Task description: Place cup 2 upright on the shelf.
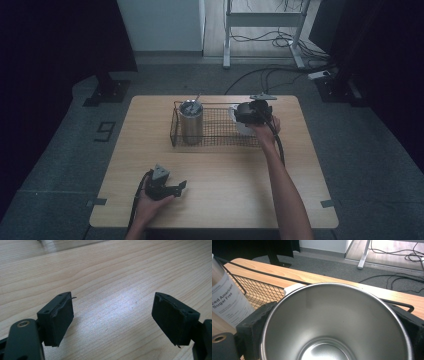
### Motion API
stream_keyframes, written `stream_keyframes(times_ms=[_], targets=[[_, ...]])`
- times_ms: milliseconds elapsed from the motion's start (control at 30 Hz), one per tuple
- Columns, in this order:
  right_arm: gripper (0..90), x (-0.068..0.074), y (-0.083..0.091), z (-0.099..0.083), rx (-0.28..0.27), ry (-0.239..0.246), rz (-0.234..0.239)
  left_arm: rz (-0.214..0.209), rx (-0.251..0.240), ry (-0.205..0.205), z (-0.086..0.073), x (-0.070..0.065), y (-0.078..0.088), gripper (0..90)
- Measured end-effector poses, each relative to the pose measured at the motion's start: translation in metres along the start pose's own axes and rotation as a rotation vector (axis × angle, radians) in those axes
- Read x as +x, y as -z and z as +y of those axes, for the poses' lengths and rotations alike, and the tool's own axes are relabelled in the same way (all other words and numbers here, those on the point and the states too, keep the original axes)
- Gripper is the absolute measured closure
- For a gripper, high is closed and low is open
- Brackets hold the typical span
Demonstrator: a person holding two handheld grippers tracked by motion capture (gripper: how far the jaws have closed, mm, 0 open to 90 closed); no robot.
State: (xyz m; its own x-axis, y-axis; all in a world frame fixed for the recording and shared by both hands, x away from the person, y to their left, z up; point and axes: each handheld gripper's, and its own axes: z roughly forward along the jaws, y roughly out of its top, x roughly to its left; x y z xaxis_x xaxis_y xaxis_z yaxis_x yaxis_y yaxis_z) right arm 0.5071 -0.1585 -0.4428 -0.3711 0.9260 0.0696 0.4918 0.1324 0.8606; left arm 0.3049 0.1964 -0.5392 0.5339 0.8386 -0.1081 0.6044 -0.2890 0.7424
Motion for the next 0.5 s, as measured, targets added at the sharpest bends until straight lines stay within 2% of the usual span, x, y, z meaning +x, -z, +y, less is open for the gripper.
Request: stream_keyframes(times_ms=[500], targets=[[5.8,-0.004,-0.011,-0.010,0.030,-0.009,-0.014,-0.003,0.011,-0.004,0.000,-0.001,-0.001,18.0]])
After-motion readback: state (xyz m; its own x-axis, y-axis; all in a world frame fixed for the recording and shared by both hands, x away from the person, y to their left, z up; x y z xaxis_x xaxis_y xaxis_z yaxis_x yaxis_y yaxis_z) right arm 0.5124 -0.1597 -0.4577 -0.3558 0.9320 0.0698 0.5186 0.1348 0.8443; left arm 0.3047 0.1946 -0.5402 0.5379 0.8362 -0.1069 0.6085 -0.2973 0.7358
